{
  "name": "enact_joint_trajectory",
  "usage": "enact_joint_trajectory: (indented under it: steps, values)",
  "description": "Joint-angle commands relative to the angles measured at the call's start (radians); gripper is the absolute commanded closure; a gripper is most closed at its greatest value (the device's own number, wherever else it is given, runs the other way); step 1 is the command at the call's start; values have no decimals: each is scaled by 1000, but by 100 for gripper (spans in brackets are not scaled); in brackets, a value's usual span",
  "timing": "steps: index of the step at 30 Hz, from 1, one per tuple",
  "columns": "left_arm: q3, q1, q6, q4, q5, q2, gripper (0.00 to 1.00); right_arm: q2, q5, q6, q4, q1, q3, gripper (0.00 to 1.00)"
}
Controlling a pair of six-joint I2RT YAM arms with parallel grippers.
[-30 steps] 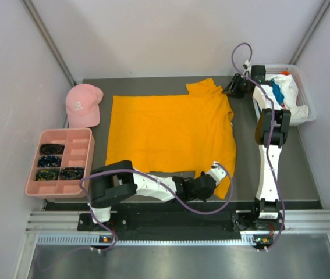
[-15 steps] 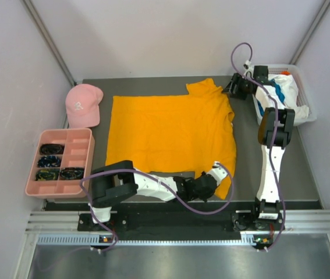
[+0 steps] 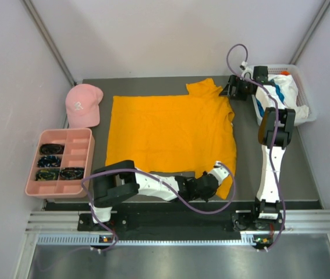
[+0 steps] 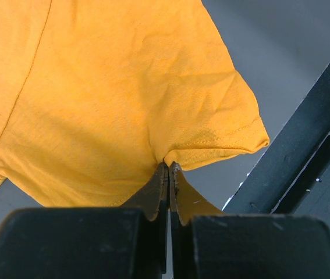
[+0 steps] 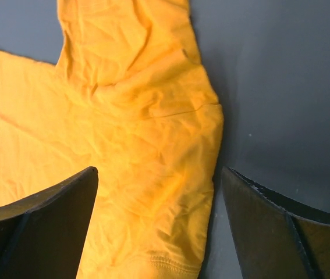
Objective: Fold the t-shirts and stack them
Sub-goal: Flatten out the tshirt
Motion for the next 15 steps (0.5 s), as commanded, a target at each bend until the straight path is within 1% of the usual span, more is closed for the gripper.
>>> enact_joint_trajectory:
  steps: [1, 4, 11, 15]
  values:
    - [27, -5, 2, -18, 18, 21, 100, -76, -96, -78, 33, 6, 40, 13]
    - [29, -5, 2, -20, 13, 21, 100, -81, -96, -95, 26, 18, 31, 11]
    - [30, -5, -1, -20, 14, 27, 100, -81, -177, -115, 16, 44, 30, 10]
    - [30, -5, -7, -18, 13, 29, 100, -87, -180, -121, 8, 69, 36, 10]
